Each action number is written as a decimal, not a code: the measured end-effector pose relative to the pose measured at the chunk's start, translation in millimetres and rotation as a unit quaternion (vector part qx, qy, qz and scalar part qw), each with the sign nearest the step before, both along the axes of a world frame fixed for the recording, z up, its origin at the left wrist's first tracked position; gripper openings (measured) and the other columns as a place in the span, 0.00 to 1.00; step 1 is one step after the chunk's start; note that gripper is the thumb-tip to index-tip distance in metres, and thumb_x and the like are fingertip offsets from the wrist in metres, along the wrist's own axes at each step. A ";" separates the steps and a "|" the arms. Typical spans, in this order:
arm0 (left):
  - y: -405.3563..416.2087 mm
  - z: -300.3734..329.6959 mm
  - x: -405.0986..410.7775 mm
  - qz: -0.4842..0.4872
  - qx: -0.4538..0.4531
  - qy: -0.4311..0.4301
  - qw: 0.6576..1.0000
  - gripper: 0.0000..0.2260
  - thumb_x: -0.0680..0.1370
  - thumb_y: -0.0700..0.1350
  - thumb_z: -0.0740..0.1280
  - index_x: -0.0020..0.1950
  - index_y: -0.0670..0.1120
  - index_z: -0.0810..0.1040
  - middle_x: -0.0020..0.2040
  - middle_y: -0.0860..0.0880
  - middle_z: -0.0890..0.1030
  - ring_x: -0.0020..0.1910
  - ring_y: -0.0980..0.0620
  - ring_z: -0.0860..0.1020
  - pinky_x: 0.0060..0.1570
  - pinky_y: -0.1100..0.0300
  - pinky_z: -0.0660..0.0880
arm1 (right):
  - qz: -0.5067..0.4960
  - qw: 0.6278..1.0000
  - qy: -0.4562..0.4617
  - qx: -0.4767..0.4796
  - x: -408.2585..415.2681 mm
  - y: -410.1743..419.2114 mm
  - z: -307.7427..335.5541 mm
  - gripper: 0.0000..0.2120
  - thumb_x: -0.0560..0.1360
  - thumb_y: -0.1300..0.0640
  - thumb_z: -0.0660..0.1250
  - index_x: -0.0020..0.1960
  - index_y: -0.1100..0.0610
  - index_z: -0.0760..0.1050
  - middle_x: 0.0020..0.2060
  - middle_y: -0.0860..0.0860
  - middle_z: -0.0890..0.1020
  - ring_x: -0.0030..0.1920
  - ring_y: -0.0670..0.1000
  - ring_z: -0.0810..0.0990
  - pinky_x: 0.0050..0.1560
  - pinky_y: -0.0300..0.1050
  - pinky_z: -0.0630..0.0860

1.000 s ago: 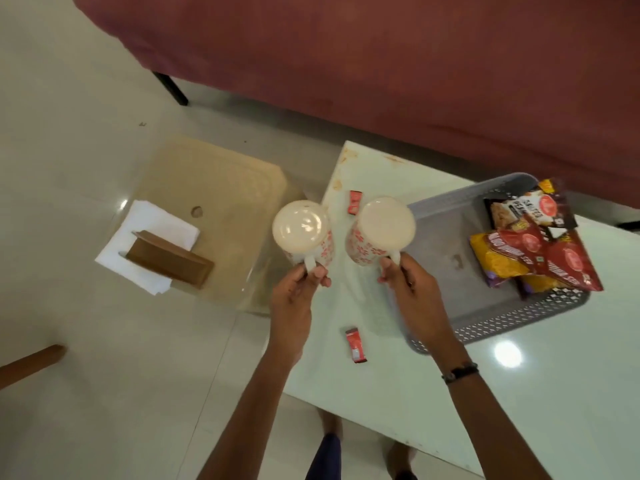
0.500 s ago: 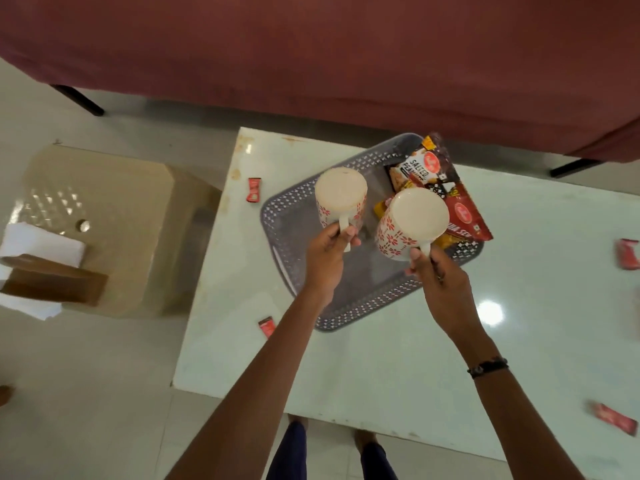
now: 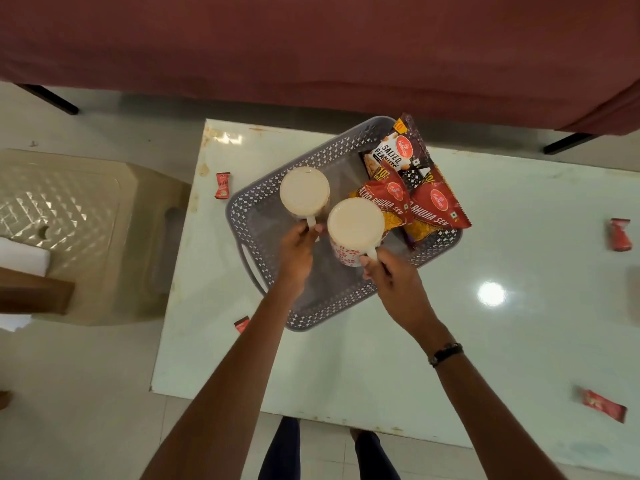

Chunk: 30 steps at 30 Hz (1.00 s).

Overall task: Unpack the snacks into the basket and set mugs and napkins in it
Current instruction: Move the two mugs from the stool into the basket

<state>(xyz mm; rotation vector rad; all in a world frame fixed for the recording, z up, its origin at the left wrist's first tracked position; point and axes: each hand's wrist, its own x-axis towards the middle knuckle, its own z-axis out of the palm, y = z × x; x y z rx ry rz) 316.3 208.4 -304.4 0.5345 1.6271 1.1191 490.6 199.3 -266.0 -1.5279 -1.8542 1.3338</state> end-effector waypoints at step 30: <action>6.1 0.6 -7.4 -0.088 -0.044 0.128 0.987 0.12 0.79 0.36 0.59 0.58 0.42 0.78 0.51 0.45 0.82 0.51 0.51 0.77 0.57 0.49 0.74 | 0.169 0.961 -0.162 -0.151 -20.2 25.1 -3.1 0.12 0.80 0.61 0.56 0.49 0.67 0.75 0.48 0.59 0.77 0.47 0.56 0.74 0.43 0.44 0.70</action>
